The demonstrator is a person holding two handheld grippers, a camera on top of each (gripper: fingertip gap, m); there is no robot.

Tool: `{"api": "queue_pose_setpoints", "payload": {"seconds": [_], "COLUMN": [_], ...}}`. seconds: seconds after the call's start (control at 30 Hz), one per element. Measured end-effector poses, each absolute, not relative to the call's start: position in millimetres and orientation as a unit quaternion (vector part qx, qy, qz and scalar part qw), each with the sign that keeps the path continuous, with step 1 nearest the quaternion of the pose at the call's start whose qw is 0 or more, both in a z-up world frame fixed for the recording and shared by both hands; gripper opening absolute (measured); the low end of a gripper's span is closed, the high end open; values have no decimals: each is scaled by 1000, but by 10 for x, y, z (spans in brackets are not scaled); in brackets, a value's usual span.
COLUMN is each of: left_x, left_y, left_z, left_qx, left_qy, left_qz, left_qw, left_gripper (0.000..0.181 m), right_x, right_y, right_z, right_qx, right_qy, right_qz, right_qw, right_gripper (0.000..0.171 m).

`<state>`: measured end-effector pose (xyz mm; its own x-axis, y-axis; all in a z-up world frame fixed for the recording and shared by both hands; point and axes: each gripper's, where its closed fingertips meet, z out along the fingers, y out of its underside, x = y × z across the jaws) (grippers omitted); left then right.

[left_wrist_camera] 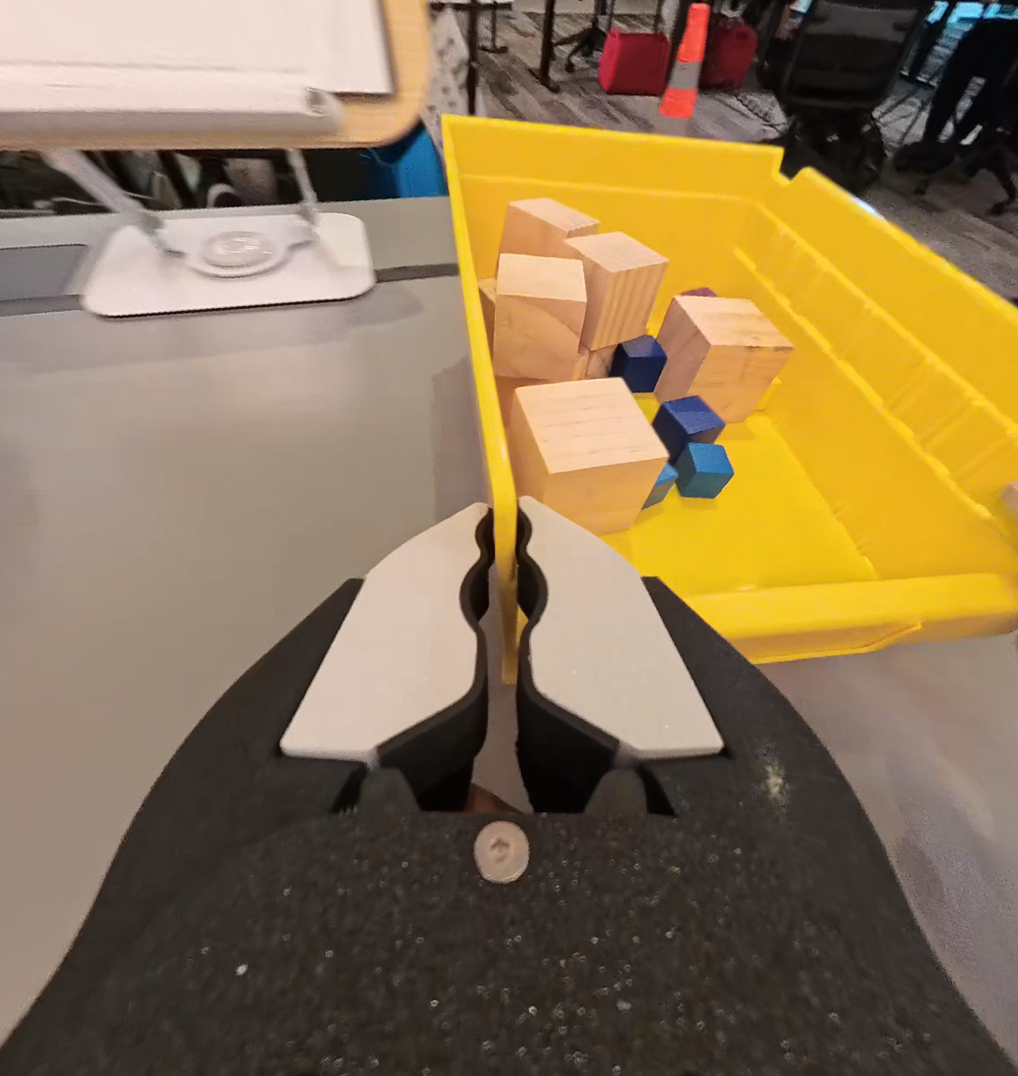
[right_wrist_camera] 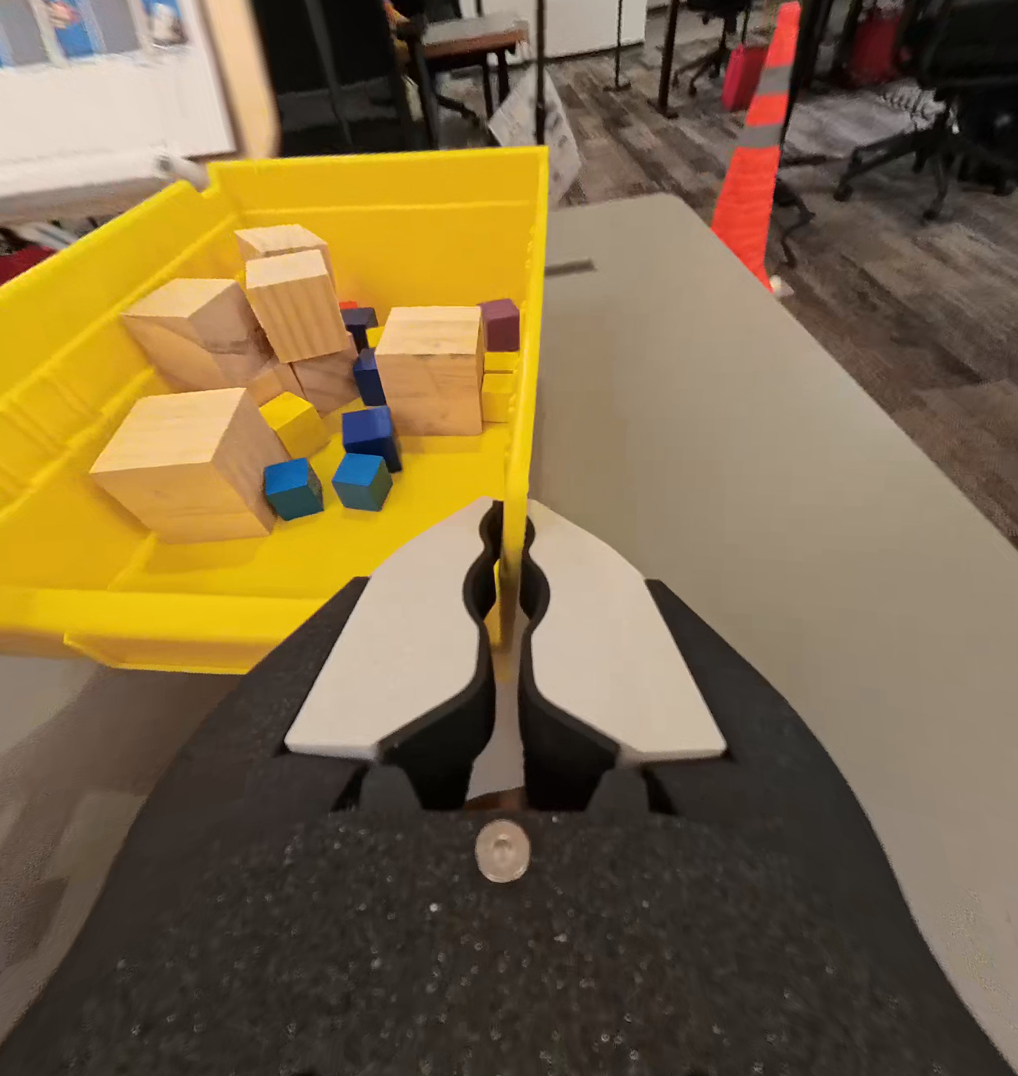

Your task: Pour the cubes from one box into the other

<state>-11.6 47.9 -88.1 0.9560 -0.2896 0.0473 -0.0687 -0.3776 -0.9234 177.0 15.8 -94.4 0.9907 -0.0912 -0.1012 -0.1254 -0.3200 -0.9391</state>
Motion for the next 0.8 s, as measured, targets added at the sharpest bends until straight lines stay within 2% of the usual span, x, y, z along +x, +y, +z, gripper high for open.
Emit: {"api": "queue_pose_setpoints", "payload": {"seconds": [0.17,0.33,0.57,0.6,0.67,0.7,0.77,0.8], "left_x": [-1237,-2210,-2684,-2661,-2645,-2690,-3046,-3349], "left_y": [477,437,422,375,217,107,-89,-143], "left_z": [-804,-939,-1288,-1253,-1064,-935,-673,-603], "left_qx": [-823,-837,-858,-860,-848,-837,-807,-797], "left_qy": [63,29,47,53,54,48,-12,-50], "left_qz": [-57,-23,-42,-63,-114,-147,-211,-222], "left_qw": [562,546,510,504,515,525,551,560], "left_gripper": [2,2,5,15,46,52,51,47], "right_x": [675,-302,-794,-810,-789,-755,-700,-696], "right_y": [388,558,479,433,319,267,181,152], "right_z": [-773,-933,-1270,-1271,-1226,-1162,-1004,-931], "right_qx": [-802,-813,-828,-829,-827,-819,-804,-800], "right_qy": [1,-48,-57,-60,-75,-85,-118,-137], "right_qz": [35,69,104,122,138,139,134,130], "right_qw": [597,576,549,543,540,550,567,569], "right_gripper": [2,2,6,7,15,21,30,29]}}
